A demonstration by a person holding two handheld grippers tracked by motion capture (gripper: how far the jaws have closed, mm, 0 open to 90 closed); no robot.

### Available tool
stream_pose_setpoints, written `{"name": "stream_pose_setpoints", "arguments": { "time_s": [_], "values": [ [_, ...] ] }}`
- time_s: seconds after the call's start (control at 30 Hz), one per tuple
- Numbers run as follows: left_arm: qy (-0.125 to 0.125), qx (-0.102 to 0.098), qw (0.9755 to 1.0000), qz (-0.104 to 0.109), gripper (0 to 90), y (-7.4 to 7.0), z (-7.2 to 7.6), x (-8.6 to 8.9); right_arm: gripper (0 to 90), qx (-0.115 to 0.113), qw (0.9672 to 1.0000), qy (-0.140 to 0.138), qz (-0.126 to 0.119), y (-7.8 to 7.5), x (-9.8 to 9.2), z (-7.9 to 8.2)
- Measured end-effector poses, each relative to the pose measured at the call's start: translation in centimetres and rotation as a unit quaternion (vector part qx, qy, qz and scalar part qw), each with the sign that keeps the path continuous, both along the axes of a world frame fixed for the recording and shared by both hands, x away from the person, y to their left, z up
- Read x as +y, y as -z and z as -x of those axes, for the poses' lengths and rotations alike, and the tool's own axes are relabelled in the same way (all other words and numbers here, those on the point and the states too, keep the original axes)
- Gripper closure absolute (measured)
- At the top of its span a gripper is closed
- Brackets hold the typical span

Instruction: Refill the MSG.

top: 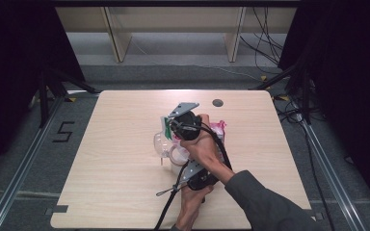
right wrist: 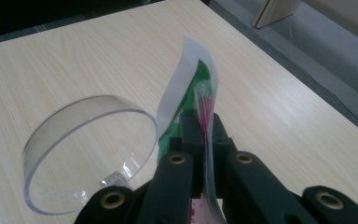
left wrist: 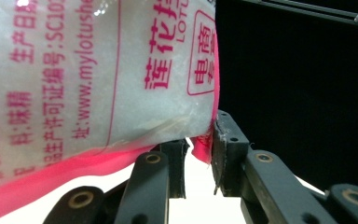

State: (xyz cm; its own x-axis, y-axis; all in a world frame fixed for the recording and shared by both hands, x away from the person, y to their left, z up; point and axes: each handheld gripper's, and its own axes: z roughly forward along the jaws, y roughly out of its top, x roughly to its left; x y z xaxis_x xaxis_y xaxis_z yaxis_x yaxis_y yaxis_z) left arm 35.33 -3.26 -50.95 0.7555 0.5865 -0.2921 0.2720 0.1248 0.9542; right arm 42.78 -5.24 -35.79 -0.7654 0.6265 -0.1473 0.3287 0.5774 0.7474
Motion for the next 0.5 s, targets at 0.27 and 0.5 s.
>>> {"name": "stream_pose_setpoints", "arguments": {
  "time_s": [0.27,0.5],
  "values": [
    [-0.009,0.006,0.9998,-0.017,76.2,-0.23,0.21,0.31,90.0,-0.003,1.0,0.0,-0.008,-0.06,0.16,-0.01],
    [-0.012,-0.006,0.9999,-0.007,76.2,-0.01,-0.11,0.14,90.0,0.005,1.0,0.0,-0.006,-0.03,0.3,0.01]
  ]
}}
